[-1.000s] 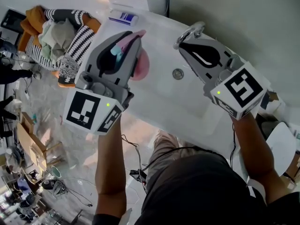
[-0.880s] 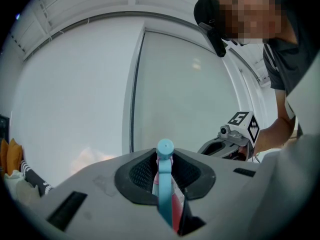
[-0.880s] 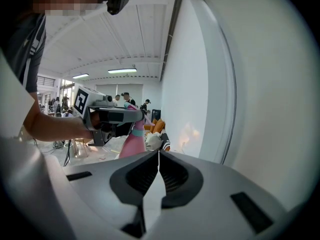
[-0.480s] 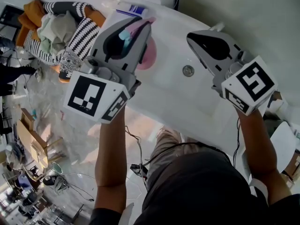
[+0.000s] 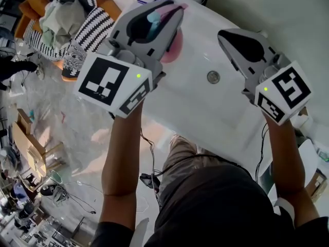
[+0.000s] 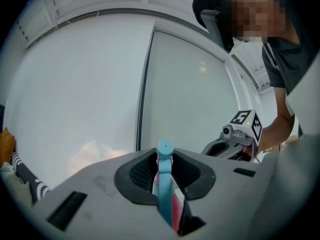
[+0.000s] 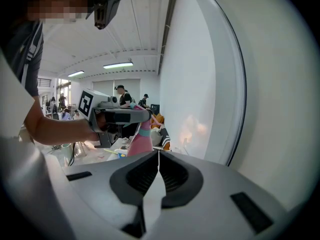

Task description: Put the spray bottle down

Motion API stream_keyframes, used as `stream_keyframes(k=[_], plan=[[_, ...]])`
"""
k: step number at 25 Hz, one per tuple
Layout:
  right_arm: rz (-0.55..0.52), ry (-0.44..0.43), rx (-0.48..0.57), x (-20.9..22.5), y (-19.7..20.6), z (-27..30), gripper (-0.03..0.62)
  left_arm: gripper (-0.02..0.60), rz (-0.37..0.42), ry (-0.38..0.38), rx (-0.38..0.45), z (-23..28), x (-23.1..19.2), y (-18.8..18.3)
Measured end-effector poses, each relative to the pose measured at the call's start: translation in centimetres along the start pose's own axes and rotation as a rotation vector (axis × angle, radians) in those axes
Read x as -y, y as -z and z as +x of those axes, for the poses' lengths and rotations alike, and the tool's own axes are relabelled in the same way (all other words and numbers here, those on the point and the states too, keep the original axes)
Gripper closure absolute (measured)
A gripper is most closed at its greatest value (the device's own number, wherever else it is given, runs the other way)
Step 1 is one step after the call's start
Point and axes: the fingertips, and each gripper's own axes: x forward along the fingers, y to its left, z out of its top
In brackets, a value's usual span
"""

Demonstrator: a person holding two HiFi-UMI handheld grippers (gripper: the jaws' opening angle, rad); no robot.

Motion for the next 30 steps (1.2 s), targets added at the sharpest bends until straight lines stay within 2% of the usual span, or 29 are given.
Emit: stream_keyframes(k=[19, 30], plan=[[0.025, -0.073, 0.004, -0.7, -2.1, 5.7, 0.585, 0.517, -0.026, -0.004, -0.007, 0.7, -5.0, 2.7], [0.048, -0.111, -0.01, -0.9, -1.8, 9.3, 0.585, 0.517, -0.039, -0.015, -0.009, 1.1, -8.3, 4.9]])
